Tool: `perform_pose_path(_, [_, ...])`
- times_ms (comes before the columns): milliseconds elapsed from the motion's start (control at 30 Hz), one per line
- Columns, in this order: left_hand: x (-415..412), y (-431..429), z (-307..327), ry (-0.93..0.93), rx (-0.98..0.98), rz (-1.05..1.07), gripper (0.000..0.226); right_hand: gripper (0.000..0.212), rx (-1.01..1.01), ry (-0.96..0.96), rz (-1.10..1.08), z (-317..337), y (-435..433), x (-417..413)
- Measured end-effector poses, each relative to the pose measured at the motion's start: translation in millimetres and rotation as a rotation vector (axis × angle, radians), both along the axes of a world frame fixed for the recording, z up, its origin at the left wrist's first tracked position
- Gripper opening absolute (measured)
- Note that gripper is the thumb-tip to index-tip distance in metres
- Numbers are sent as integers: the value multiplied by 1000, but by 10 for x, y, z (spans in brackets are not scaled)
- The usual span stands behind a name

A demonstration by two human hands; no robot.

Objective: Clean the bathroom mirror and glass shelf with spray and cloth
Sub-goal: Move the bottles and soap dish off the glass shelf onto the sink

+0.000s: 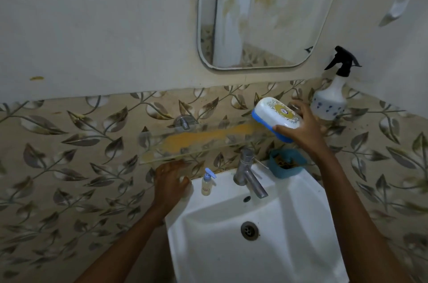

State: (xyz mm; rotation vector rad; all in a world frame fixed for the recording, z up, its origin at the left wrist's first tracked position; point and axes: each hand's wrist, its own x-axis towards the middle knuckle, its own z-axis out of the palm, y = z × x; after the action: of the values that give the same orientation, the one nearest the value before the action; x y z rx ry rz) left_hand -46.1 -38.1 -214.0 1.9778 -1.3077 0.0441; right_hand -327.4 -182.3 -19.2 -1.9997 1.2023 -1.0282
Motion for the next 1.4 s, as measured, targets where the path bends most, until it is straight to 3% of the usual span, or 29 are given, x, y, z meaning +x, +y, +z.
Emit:
perform_pose_path(100, [70,6,-39,-5,65,6,55,77,22,-117,39,-308,499,-155])
perform_pose_path(200, [94,7,-6,-13,129,10,53,65,25,-68,-35,-664,844,-182])
perform_pose_path(300, [105,35,-12,-2,146,3,51,72,107,-43,-123,-1024,950,-53])
perform_pose_path(500, [-2,114,50,-49,83,-26,47,73,119,296,-196,-1735,761,489])
perform_pose_path(667, [-4,219,87,-97,39,-46,49,79,138,440,-220,-2064,642,997])
perform_pose_path(933, [124,266,146,-39,133,-13,57,78,111,519,-312,-2322,575,1220])
perform_pose_path(1233, [-24,306,263,-60,-5,-93,48,87,140,563,-243,-2292,639,1117])
perform_pose_path(1400, [-302,344,436,-57,-57,-300,43,65,189,514,-119,-1934,802,859])
